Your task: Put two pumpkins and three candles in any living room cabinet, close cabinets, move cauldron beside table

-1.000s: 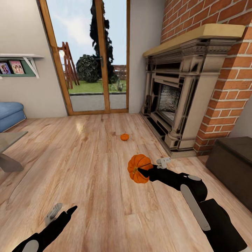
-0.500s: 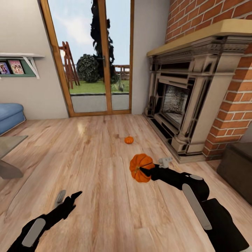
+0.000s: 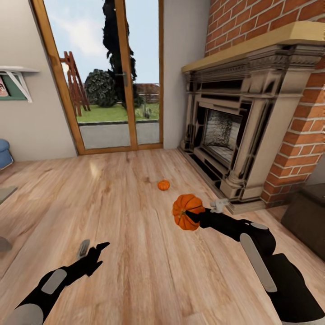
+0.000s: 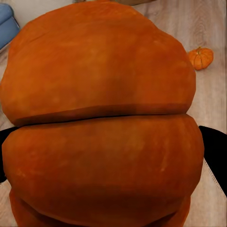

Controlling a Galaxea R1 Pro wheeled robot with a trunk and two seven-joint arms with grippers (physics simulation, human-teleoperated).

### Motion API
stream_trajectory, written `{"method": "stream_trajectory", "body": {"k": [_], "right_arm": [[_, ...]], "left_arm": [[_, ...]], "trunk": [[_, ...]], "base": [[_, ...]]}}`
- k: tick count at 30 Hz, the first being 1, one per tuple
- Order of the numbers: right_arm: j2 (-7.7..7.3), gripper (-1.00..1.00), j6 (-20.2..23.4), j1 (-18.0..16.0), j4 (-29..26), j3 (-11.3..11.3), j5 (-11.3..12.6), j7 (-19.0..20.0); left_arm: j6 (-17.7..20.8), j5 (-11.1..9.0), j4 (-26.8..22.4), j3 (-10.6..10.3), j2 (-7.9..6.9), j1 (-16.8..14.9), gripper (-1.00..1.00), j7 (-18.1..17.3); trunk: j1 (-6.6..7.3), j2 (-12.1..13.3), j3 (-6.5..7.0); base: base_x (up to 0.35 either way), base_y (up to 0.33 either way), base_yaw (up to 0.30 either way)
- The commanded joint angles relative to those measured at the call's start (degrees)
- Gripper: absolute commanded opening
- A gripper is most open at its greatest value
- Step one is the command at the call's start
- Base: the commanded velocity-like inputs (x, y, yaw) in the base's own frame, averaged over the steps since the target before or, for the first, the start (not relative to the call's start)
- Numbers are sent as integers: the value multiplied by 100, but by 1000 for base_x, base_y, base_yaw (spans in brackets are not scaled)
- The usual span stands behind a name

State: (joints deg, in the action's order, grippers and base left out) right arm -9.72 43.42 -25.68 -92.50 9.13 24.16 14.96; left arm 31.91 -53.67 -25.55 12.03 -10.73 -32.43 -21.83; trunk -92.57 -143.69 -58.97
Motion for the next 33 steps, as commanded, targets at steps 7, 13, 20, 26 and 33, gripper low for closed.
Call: {"method": "stream_trajectory", "body": {"k": [7, 13, 20, 26, 33], "right_arm": [[5, -100, 34, 0, -5, -15, 23, 16], [12, -100, 35, 9, -5, -9, 27, 16], [6, -100, 30, 10, -5, -10, 20, 16], [5, -100, 30, 6, -5, -15, 20, 16], [-1, -100, 34, 0, -5, -17, 19, 16]], "left_arm": [[-203, -15, 99, 16, 37, -13, 100, -63], [-372, 217, 110, 16, 55, 4, 100, -131], [-403, 608, 118, 17, 60, 8, 100, -487], [-405, 712, 120, 19, 68, 9, 100, -511], [-510, 720, 42, 14, 51, 156, 100, -940]], "trunk": [[-1, -2, -5], [-1, -2, -5], [-1, -2, -5], [-1, -2, -5], [-1, -2, -5]], "base": [[261, 223, -259], [254, 247, -264], [245, 260, -158], [244, 261, -17], [244, 260, -2]]}}
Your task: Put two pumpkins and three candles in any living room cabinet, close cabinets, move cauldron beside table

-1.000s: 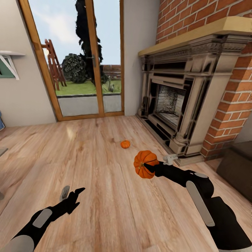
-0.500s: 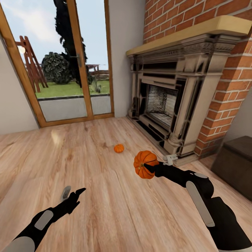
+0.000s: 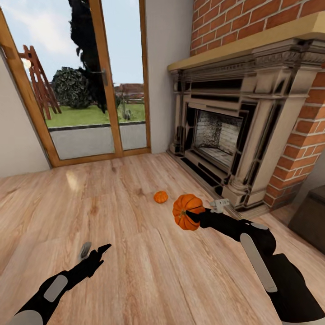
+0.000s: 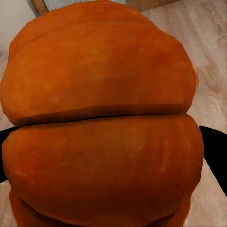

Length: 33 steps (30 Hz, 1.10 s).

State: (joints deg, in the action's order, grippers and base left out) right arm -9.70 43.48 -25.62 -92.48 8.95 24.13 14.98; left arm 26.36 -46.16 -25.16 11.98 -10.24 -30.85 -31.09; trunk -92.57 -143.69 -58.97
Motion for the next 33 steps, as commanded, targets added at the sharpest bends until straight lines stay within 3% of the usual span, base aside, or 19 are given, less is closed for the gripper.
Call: {"method": "stream_trajectory", "body": {"k": [1, 5, 11, 19, 22, 29, 33], "right_arm": [[-4, -100, 27, -8, -7, 1, 21, 14], [-4, -100, 29, -12, -7, 1, 21, 14], [2, -100, 29, -21, -7, 1, 21, 14], [-5, -100, 29, -29, -7, 0, 21, 14], [-6, -100, 29, -30, -7, -2, 21, 14], [-6, -100, 29, -31, -7, -7, 23, 14], [-6, -100, 29, -28, -7, -7, 27, 14]], "left_arm": [[12, -23, -13, 17, -20, 48, 100, -291], [-41, -18, -130, 20, -65, 223, 100, -891], [7, -14, -1118, 56, -70, 790, 100, -1006], [43, -15, -1446, 45, -55, 998, 100, -720], [44, -15, -1457, 43, -51, 1006, 100, -641], [53, -70, -1309, 72, -49, 1005, 100, -82], [54, -83, -1293, 76, -49, 1004, 100, -27]], "trunk": [[-1, -2, -5], [-1, -2, -5], [-1, -2, -5], [-1, -2, -5], [-1, -2, -5], [-1, -2, -5], [-1, -2, -5]], "base": [[244, 257, 0], [244, 256, -68], [244, 236, -223], [244, 224, -262], [244, 229, -266], [244, 233, -266], [244, 238, -266]]}}
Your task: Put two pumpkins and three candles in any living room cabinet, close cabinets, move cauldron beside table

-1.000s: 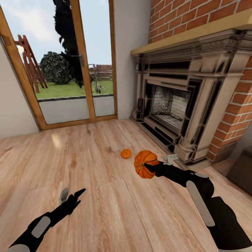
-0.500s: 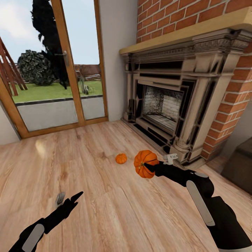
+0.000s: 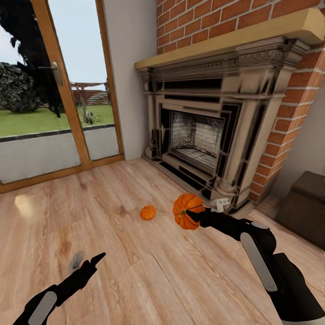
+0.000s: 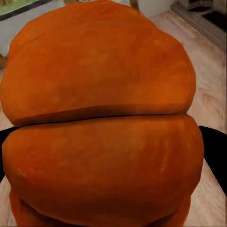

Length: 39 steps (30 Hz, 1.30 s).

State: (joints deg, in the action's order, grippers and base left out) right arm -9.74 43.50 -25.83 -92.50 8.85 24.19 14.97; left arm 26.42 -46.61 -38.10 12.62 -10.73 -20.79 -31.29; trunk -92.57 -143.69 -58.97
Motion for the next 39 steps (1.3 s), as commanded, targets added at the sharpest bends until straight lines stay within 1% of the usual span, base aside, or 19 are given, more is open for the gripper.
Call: {"method": "stream_trajectory", "body": {"k": [1, 11, 16, 22, 31, 36, 39], "right_arm": [[-2, -100, 27, -8, -5, 3, 22, 15], [4, -100, 27, -2, -5, 1, 24, 15], [6, -100, 27, -1, -5, -92, 24, 15], [11, -100, 27, 1, -5, -118, 24, 15], [32, -100, 25, 73, -5, -114, 39, 9], [28, -100, 19, 78, -5, -116, 42, 9], [28, -100, 18, 78, -5, -102, 42, 11]], "left_arm": [[47, -39, 2, 12, 1, -2, 100, -4], [41, -25, 5, 12, 7, -4, 100, 17], [33, -24, 6, 17, 9, -4, 100, 20], [24, -25, 42, 34, 9, -4, 100, 26], [25, -38, 101, 40, 9, -4, 100, 28], [24, -96, 297, 191, 5, -26, 100, 26], [33, -105, 327, 221, 14, -35, 100, 26]], "trunk": [[-1, -2, -5], [-1, -2, -5], [-1, -2, -5], [-1, -2, -5], [-1, -2, -5], [-1, -2, -5], [-1, -2, -5]], "base": [[244, 239, -266], [262, 207, -266], [302, 127, -266], [307, 116, -244], [308, 125, -45], [307, 141, -2], [308, 143, -1]]}}
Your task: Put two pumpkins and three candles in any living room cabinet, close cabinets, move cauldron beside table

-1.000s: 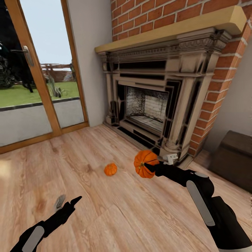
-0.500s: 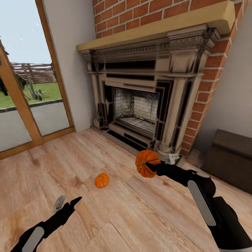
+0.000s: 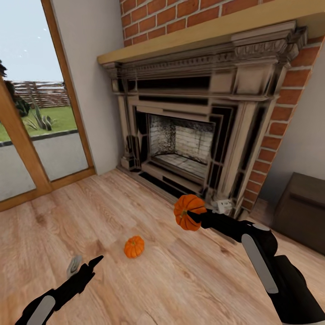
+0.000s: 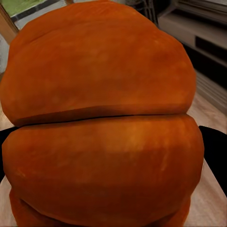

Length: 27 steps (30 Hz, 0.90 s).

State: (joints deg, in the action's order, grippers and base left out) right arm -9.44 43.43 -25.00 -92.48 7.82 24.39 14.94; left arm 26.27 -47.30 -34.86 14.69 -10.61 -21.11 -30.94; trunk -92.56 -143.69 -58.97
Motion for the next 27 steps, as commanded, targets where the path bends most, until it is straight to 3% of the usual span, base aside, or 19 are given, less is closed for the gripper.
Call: {"method": "stream_trajectory", "body": {"k": [1, 11, 27], "right_arm": [[-3, -100, 26, -5, -7, 8, 22, 15], [-5, -100, 27, -5, -7, 43, 22, 18], [18, -100, 34, -5, -7, 53, 22, 15]], "left_arm": [[50, -37, 9, 18, 4, -6, 100, -8], [69, -47, 55, 34, 13, -15, 100, -28], [71, -80, 111, 43, 25, -16, 100, -66]], "trunk": [[-2, -2, -5], [-2, -2, -5], [-2, -2, -5]], "base": [[308, 143, 0], [308, 143, -45], [299, 176, -248]]}}
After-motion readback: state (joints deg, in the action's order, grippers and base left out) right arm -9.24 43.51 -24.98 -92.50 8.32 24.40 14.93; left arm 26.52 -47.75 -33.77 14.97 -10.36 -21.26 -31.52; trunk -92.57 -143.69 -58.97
